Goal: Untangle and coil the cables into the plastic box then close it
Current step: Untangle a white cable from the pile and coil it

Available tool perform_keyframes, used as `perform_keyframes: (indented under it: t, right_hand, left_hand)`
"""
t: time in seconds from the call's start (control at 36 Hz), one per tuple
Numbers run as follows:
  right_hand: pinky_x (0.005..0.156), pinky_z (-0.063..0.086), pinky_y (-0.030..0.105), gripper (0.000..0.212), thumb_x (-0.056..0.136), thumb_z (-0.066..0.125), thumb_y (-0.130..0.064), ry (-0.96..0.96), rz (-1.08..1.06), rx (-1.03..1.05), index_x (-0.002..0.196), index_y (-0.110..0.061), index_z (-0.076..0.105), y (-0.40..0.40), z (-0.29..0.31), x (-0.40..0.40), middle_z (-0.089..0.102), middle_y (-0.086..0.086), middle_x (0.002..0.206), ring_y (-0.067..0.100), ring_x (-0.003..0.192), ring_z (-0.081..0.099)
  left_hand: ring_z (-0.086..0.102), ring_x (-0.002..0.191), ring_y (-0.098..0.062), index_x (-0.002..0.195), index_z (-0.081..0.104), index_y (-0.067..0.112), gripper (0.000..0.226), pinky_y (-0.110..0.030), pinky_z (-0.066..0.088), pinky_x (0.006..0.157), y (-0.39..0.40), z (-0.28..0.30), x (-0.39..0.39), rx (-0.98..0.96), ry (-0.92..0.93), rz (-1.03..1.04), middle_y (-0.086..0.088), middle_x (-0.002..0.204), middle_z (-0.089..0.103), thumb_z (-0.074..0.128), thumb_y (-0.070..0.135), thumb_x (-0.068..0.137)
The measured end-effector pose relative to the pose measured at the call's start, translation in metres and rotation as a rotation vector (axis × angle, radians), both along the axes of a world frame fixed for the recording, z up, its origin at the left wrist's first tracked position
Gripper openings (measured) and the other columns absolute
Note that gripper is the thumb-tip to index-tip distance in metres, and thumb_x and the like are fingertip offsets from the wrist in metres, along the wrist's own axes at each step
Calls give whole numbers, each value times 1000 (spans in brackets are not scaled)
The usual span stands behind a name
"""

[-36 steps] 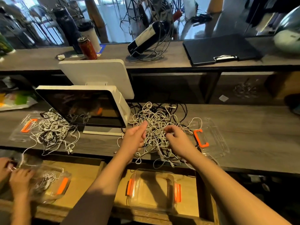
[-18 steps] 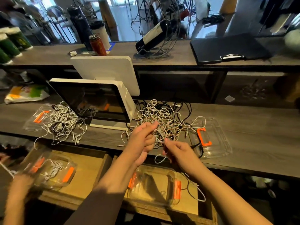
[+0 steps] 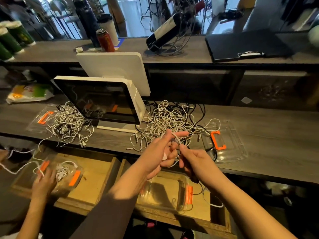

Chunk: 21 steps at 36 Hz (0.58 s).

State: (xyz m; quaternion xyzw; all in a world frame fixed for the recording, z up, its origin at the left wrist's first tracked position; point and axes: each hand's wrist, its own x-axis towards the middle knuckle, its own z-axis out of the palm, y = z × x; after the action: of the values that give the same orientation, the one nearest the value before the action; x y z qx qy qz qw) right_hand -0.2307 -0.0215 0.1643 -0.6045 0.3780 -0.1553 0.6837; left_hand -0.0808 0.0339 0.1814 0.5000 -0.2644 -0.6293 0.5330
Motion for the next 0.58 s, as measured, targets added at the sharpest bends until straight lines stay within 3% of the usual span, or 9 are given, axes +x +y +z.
perform_keyframes:
  t: [0.08,0.17,0.22,0.28,0.39,0.47,0.58]
  right_hand:
    - [43,29,23,51,102,44,-42,-3,-64,-10,70,-8,64,3,1,3,46,8,57,14,43,38]
    - [43,30,27,46,105,41,-33,-41,-80,42,79,-4,65,10,0,8,46,7,54,17,44,37]
    - [45,32,30,46,107,36,-27,-26,-46,37,84,0,65,14,-2,12,47,6,52,20,45,38]
    - [47,34,29,48,108,34,-28,8,-21,16,88,0,67,18,-3,18,49,4,51,18,45,40]
    - [42,29,21,46,107,38,-30,35,-77,29,85,-5,70,27,-4,31,48,1,50,10,40,37]
    - [40,26,19,42,106,42,-28,47,-101,35,82,-8,71,34,-5,42,42,-4,45,9,39,35]
    - [44,27,20,45,104,47,-35,71,-85,-54,80,-5,72,44,-8,54,41,-7,43,8,40,36]
  left_hand:
    - [46,65,-10,124,71,21,51,-26,45,63,-1,-2,0,-17,-97,47,3,74,51,36,51,102]
    - [58,79,-23,117,73,18,58,-39,50,79,-2,-1,6,-15,-130,40,-10,87,60,30,54,103]
    - [64,98,-25,109,76,17,59,-37,52,84,-3,1,12,-14,-88,66,-14,107,67,31,53,102]
    - [64,110,-23,111,74,14,59,-36,51,91,-4,3,18,-54,5,81,-11,112,70,28,50,102]
    - [64,83,-20,119,66,10,60,-38,45,79,-1,4,28,-115,158,78,-8,86,65,27,52,102]
    - [48,62,-13,115,62,7,58,-32,38,66,3,4,32,-124,173,117,-1,68,50,25,50,105]
    - [26,51,-8,107,60,5,55,-22,26,49,4,1,40,-119,174,212,5,59,31,27,49,106]
